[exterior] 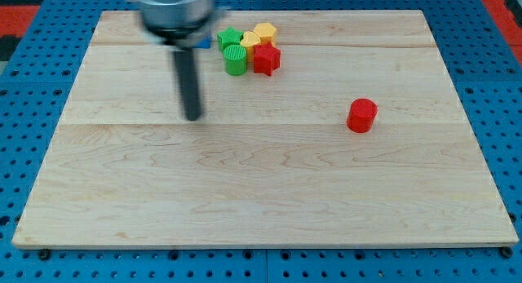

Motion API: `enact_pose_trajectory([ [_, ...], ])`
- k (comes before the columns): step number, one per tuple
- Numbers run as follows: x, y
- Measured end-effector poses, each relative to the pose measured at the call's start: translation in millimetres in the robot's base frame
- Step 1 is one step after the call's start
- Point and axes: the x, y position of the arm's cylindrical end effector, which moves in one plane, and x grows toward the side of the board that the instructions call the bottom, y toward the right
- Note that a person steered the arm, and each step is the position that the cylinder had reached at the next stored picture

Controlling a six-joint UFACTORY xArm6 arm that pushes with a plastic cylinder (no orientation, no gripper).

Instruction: Keep the two blue blocks at the top center

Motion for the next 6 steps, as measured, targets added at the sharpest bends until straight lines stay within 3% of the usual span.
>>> enact_pose_trajectory([
  [1,-58,-33],
  [3,-154,-32],
  [4,-173,-19],
  [5,-194,52],
  [6,-204,56],
])
